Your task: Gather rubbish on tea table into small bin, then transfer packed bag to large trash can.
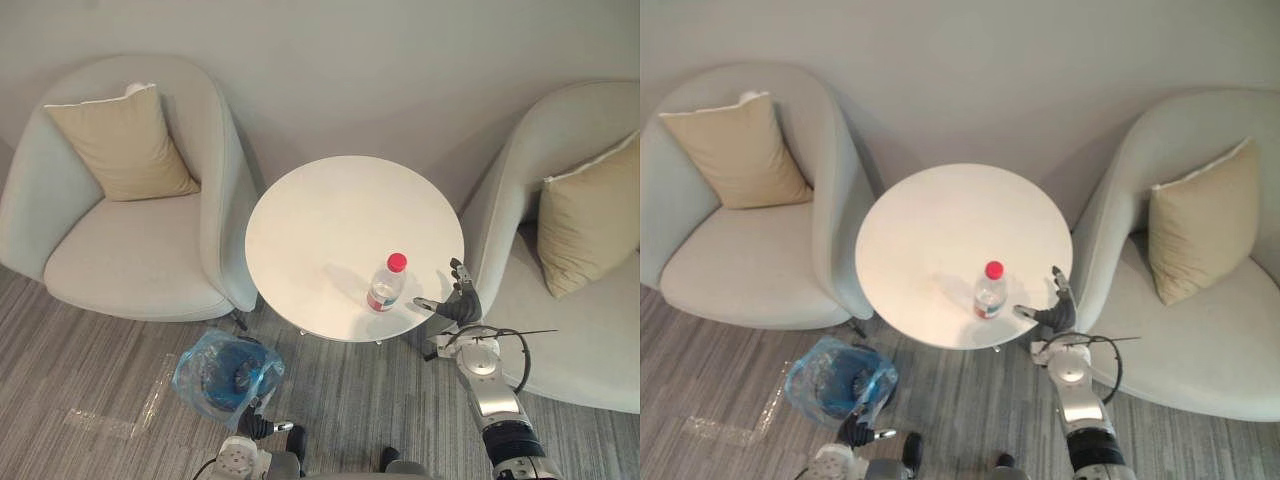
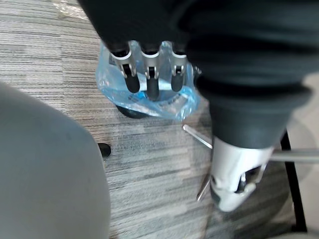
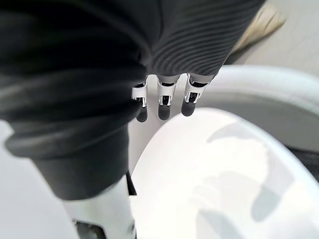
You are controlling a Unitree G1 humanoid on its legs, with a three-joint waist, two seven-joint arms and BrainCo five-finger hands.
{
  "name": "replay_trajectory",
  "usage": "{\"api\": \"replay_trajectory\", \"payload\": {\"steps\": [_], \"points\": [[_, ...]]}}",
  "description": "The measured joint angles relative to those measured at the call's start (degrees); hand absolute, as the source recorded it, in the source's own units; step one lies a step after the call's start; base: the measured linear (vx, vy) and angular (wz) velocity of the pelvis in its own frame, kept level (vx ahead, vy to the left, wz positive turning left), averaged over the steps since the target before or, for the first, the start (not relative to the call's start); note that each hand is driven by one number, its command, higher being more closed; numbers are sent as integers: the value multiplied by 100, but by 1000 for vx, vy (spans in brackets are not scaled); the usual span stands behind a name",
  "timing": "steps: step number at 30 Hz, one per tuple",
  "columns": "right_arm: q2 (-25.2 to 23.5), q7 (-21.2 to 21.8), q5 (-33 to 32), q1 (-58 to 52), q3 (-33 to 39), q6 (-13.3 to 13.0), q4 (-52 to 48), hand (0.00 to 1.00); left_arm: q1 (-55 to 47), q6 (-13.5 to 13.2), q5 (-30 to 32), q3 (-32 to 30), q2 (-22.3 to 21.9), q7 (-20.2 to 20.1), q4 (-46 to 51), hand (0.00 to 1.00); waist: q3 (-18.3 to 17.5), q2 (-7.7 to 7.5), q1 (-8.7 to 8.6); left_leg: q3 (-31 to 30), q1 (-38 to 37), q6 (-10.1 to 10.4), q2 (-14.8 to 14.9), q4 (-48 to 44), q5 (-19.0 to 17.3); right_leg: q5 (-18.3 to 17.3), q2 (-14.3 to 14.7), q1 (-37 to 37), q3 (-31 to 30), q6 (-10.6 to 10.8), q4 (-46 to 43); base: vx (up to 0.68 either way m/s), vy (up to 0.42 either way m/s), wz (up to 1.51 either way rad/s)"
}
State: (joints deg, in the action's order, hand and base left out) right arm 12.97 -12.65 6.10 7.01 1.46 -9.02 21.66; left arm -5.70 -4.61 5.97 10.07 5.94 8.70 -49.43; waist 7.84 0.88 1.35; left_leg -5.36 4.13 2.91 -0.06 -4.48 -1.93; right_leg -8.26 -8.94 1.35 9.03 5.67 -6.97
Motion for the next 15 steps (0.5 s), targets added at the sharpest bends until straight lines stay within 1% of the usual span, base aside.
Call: {"api": "replay_trajectory", "payload": {"steps": [4, 6, 8, 10, 15], "points": [[2, -41, -179, 101, -13, -1, 211, 0, 9, -5, -5, 0, 6, 1, 44, 0, 76, -4, 27, -5, 4, -5, -5, -96, -51, -79, -6, -1, 14, 10, -103, -5, -16, -1], [1, -88, -180, 101, -20, -1, 248, 0, 38, -3, -51, 1, 6, 1, 39, 0, 104, 4, 22, -41, 110, 28, -13, -254, -179, -166, -12, -12, 91, 7, -137, -37, -3, 13], [1, -90, -180, 101, -46, -1, 325, 0, 44, -3, -58, 2, 6, 1, 40, 0, 107, 3, 22, -130, 169, 28, -31, -319, -186, -176, -19, -16, 157, 7, -163, -49, 4, 24], [-1, -93, -181, 104, -157, 8, 437, 0, 50, -8, -60, 0, 15, 7, 52, 0, 118, -9, 58, -183, 206, 30, -52, -371, -187, -205, -33, -14, 210, 9, -210, -60, 7, 22], [-153, -91, -182, 171, -250, 6, 436, 0, 65, -10, -109, -2, 29, 7, 92, 0, 187, -6, 75, -284, 335, 72, -79, -403, -217, -271, -58, -125, 290, 7, -299, -84, 15, 12]]}}
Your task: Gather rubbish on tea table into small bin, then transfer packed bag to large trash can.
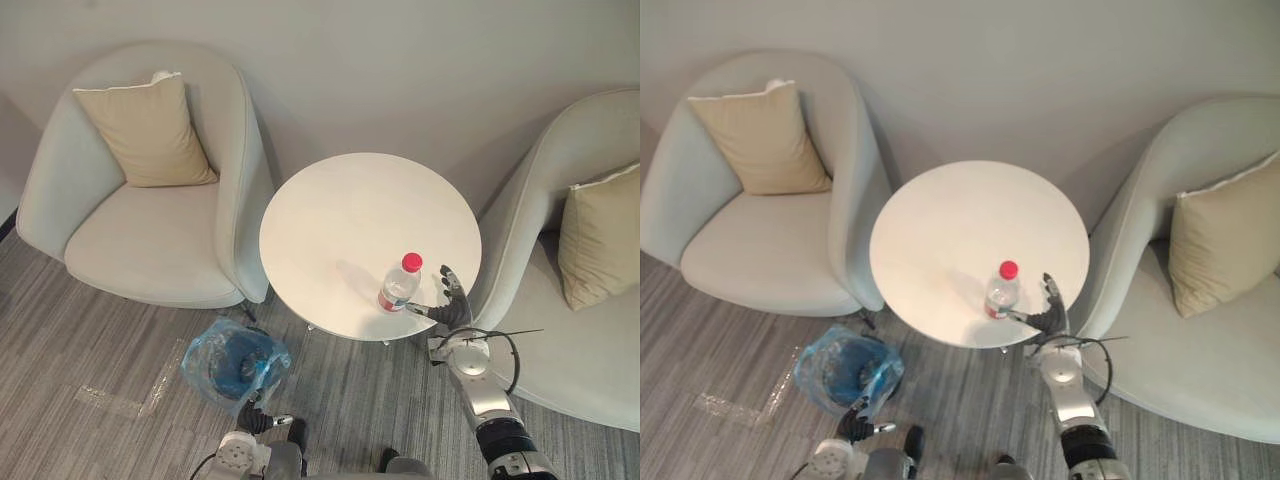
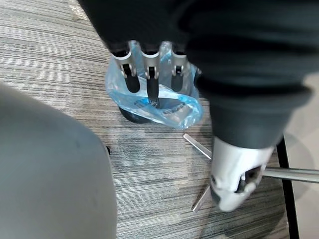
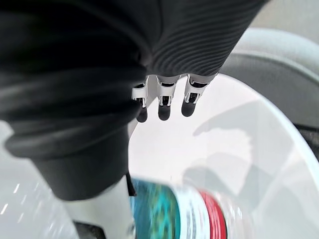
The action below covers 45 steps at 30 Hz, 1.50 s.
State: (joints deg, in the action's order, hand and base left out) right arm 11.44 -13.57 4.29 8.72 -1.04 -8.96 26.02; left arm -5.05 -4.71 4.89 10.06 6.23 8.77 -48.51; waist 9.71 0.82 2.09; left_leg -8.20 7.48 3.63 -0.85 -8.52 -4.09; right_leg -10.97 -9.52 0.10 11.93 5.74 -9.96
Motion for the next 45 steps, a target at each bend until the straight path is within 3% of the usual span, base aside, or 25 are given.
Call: {"api": "replay_trajectory", "payload": {"steps": [7, 13, 14, 20, 27, 33, 41, 45], "points": [[-28, -31, -1, 37, -220, 4, 3, 0, 44, -1, -47, -2, 24, 6, 71, 0, 98, -20, 110, -36, 194, 0, -59, -103, 3, 8, -47, -133, 36, 13, -82, -56, 26, 5], [-49, -319, -1, 461, -217, 9, 3, 0, 137, -2, -64, 0, 6, 29, 174, 0, 267, -6, 163, -194, 459, 1, -61, -257, 7, 9, -49, -235, 217, 13, -95, -2, -10, 15], [-59, -352, -1, 516, -218, 10, 3, 100, 137, -4, -65, -1, 0, 61, 186, 0, 276, -4, 174, -193, 459, 1, -62, -258, 7, 5, -56, -238, 229, 12, -104, 11, -15, 3], [-83, -717, -101, 829, -164, 10, -44, 100, 147, -6, -283, -12, -26, 111, 344, 0, 382, -31, 269, -203, 645, 1, -95, -297, 6, -227, -164, -548, 314, -9, -530, -9, -7, 6], [-290, -741, -314, 882, -139, 56, -60, 100, 161, -5, -289, -17, -37, 110, 505, 0, 469, -113, 324, -198, 659, -10, -120, -379, -10, -373, -237, -599, 381, -28, -781, -8, -13, 6], [-288, -632, -305, 454, -141, 47, -906, 100, 206, 1, -283, -18, -22, 109, 514, 0, 526, -214, 298, -207, 570, -16, -141, -374, -37, -369, -232, -453, 381, -21, -670, 0, -1, 1], [-353, -326, -177, -515, -136, -5, -1524, 100, 224, 9, -259, -11, -12, 101, 369, 0, 489, -288, 116, -193, 325, -19, -141, -295, -29, -68, -136, 21, 351, 86, -7, -1, 8, -4], [-488, -206, 34, -1012, -151, -44, -1931, 100, 189, 17, -205, 13, -36, 98, 264, 0, 282, -302, 90, -142, 204, -23, -115, -213, -22, 128, -93, 209, 287, 97, 345, -8, 25, -14]]}}
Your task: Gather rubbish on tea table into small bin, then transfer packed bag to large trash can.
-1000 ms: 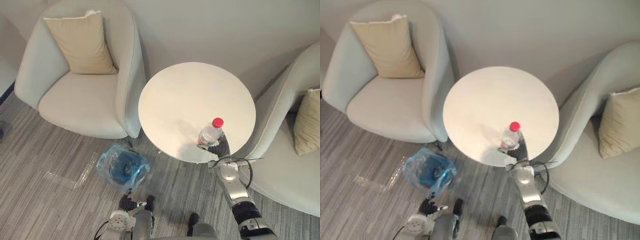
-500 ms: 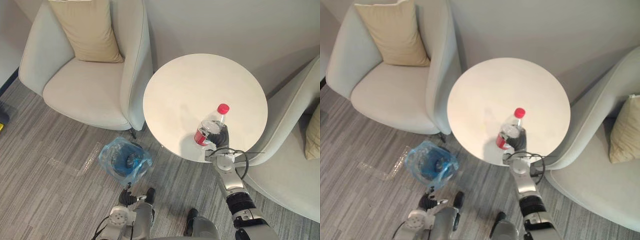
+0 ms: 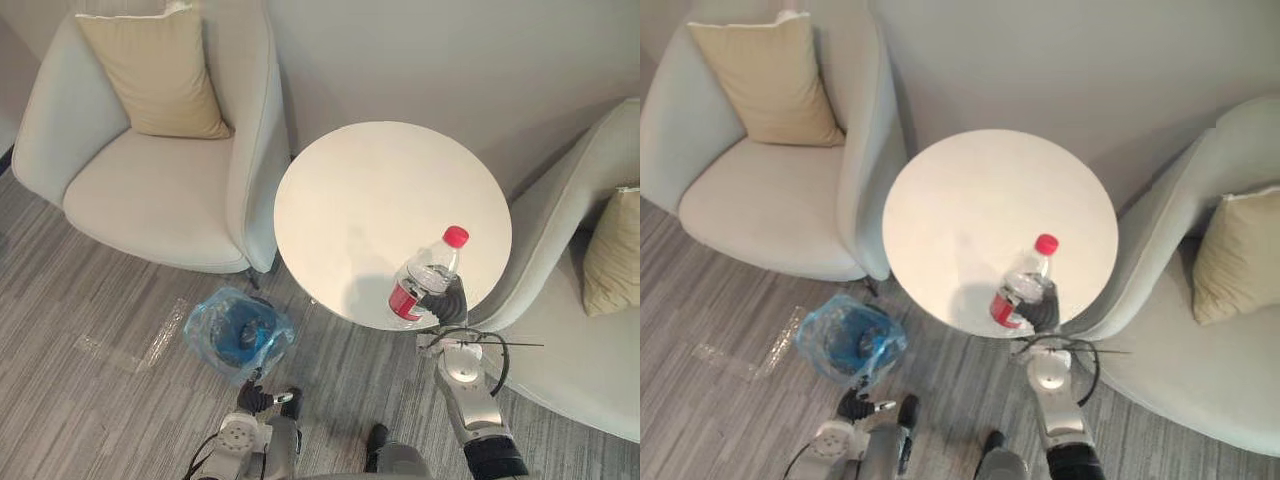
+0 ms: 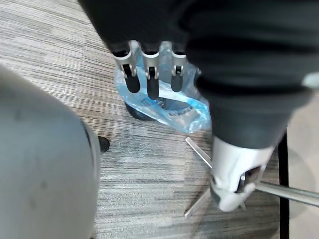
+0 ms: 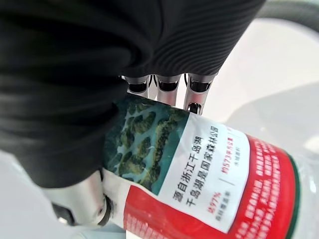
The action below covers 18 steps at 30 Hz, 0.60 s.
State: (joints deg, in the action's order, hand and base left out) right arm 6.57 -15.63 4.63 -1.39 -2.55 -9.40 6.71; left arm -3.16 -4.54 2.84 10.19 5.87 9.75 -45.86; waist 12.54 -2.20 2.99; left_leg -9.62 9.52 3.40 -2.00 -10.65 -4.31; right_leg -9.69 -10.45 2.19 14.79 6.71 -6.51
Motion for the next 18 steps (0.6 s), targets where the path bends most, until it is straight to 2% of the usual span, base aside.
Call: {"api": "replay_trajectory", "payload": {"steps": [6, 9, 12, 18], "points": [[-44, 92, 228, -205, -51, -80, -300, 100, -35, 7, 114, 49, -11, 0, -92, 0, -152, 13, -13, 75, -193, 4, 58, 7, 50, 135, 70, 208, -55, -37, 193, -52, 9, -8], [-44, 110, 443, -273, -198, -139, -446, 100, -68, 13, 164, 48, -23, 1, -95, 0, -225, 22, -21, 136, -202, 17, 93, 182, 287, 312, 100, 180, -138, -79, 311, -108, 6, -13], [-105, 142, 455, -389, -329, -140, -503, 100, -88, 19, 165, 45, -42, 1, -96, 0, -232, 47, -27, 137, -276, 46, 193, 224, 321, 422, 186, 254, -165, -118, 386, -143, 12, -6], [-84, 208, 672, -777, -739, -171, -1151, 100, -131, 15, 207, 29, -134, 3, -93, 0, -218, 167, -34, 261, -409, 79, 320, 345, 287, 478, 278, 275, -300, -178, 351, -167, 20, -8]]}}
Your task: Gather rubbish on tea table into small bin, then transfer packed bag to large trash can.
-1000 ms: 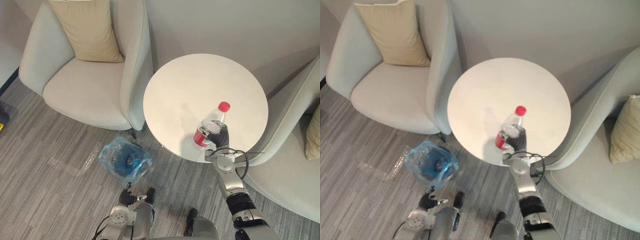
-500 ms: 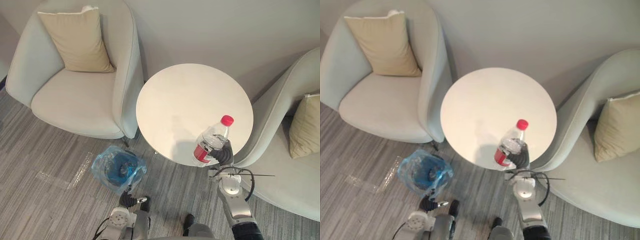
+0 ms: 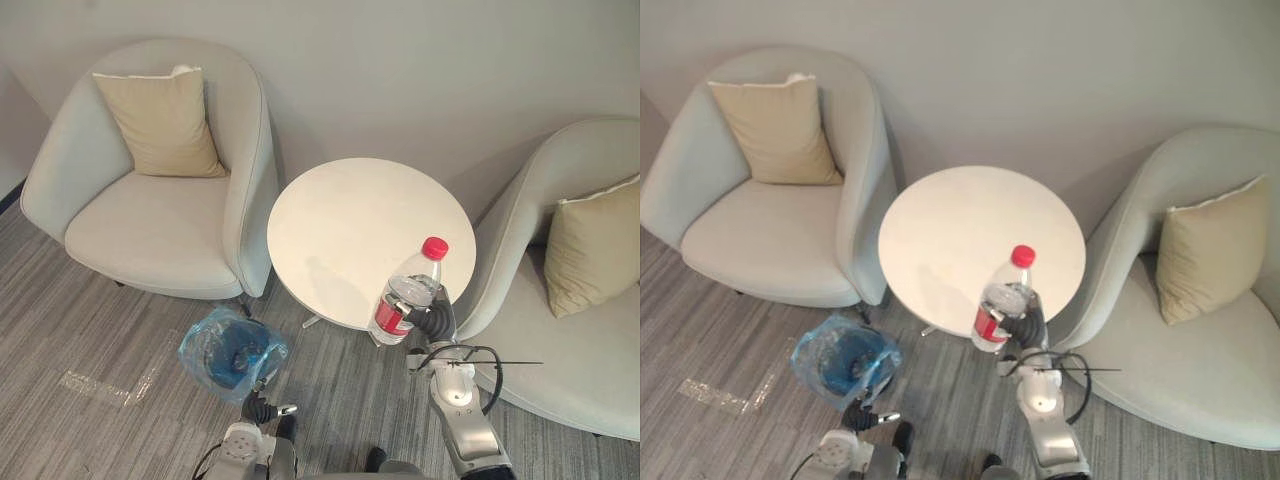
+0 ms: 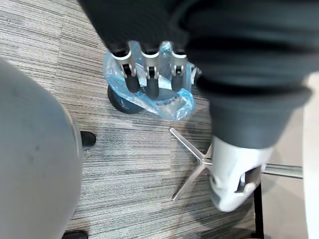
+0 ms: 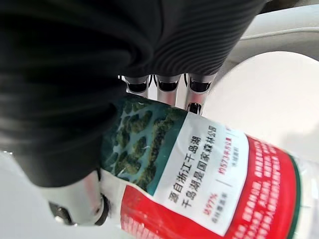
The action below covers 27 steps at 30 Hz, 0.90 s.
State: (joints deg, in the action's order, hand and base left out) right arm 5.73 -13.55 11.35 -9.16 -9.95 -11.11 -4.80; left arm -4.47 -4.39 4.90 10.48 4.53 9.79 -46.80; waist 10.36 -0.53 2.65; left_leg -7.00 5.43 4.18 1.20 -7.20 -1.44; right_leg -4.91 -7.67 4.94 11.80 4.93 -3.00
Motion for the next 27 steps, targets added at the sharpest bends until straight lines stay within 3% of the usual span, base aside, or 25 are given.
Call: {"api": "replay_trajectory", "payload": {"steps": [4, 5, 6, 7, 8, 9, 10, 11, 12, 13, 14, 15, 19, 22, 25, 27], "points": [[121, -17, 2, -96, -50, -1, -115, 100, -17, 1, 62, 9, -82, 1, 1, 0, 8, 165, -54, 468, 244, -108, 185, -180, -99, 37, 60, -230, -49, -56, -267, -141, 12, -6], [155, -32, 3, -89, -48, 1, -115, 100, -13, -2, 78, 19, -78, -2, 0, 0, -1, 172, -60, 696, 283, -153, 279, -127, -225, 87, 76, -305, -58, -116, -255, -79, -12, 3], [135, -41, 4, -87, -39, 3, -115, 100, 12, -3, 129, 11, -49, -3, -27, 0, -2, 78, -73, 1051, 271, -235, 317, -108, -301, 153, -14, -335, -70, -136, -127, -60, -6, 14], [131, -57, 5, -66, 60, 4, -107, 100, 103, 3, 185, 26, -62, -4, -151, 0, -28, 123, -134, 1443, 597, -476, 521, -755, -325, 227, -65, -485, 103, -135, -195, -51, -6, 16], [191, -62, 6, -62, 118, 21, -114, 100, 87, 2, 212, 98, -110, -11, -175, 0, -97, 301, -131, 1771, 773, -717, 756, -1147, -230, 189, 48, -614, 199, -116, -406, -36, -37, 30], [310, -87, 7, -45, 199, 21, -114, 100, 13, 8, 259, 255, -199, -14, -167, 0, -150, 526, -232, 1824, 758, -323, 828, -846, -243, 75, 168, -733, 398, -170, -642, 0, -50, 62], [281, -98, 16, -54, 273, 57, -76, 100, 53, -8, 356, 331, -139, -18, -244, 0, -224, 264, -471, 2168, 390, -618, 573, 113, -158, 57, 51, -765, 402, -342, -414, 32, -77, 99], [208, -110, 39, -22, 360, 10, -99, 100, 173, 17, 416, 349, -116, -20, -424, 0, -237, 139, -529, 2831, 446, -898, 614, -366, -363, 227, -167, -699, 658, -235, -186, 31, -58, 101], [202, -117, 55, 6, 516, 9, -109, 100, 198, 31, 425, 433, -152, -28, -478, 0, -229, 172, -556, 3217, 446, -891, 792, -751, -328, 277, -217, -677, 844, -268, -177, 20, -39, 98], [234, -144, 75, 2, 737, 15, -109, 100, 158, 27, 467, 537, -243, -50, -471, 0, -272, 336, -624, 3354, 302, -703, 927, -802, -79, 268, -161, -606, 1046, -263, -168, 7, 55, 101], [260, -232, 154, 19, 955, 31, -68, 100, 172, 21, 528, 725, -308, -53, -444, 0, -286, 495, -688, 3178, 54, -278, 904, -295, -84, 260, -104, -517, 1299, -249, -157, 11, 102, 102], [251, -280, 169, 50, 1013, 48, 13, 100, 217, 14, 553, 832, -301, -56, -441, 0, -280, 514, -688, 3124, -89, -63, 815, 54, 59, 260, -130, -463, 1394, -247, -157, -2, 123, 81], [-14, -265, 222, 139, 766, 90, 418, 100, 104, 7, 629, 865, -79, -108, -437, 0, -240, 325, -606, 2992, -493, -85, 503, 861, 483, 262, -245, -289, 1542, -118, -145, -57, 69, 29], [-150, -218, 225, 170, 552, 107, 743, 100, 1, 9, 617, 716, -6, -101, -445, 0, -233, 317, -592, 2953, -584, -189, 320, 1250, 659, 300, -331, -298, 1587, -13, -106, -57, 98, 17], [-134, -197, 225, 185, 513, 205, 955, 100, -13, 5, 607, 618, 26, -98, -440, 0, -208, 282, -564, 2859, -534, -244, 87, 1305, 562, -2, -638, -514, 1613, 150, -523, -22, 121, 18], [-138, -159, 224, 177, 512, 222, 1020, 100, 11, -1, 607, 616, 76, -101, -434, 0, -119, 131, -577, 2811, -404, -379, -142, 941, 339, -338, -1047, -661, 1601, 255, -1101, 39, 155, 37]]}}
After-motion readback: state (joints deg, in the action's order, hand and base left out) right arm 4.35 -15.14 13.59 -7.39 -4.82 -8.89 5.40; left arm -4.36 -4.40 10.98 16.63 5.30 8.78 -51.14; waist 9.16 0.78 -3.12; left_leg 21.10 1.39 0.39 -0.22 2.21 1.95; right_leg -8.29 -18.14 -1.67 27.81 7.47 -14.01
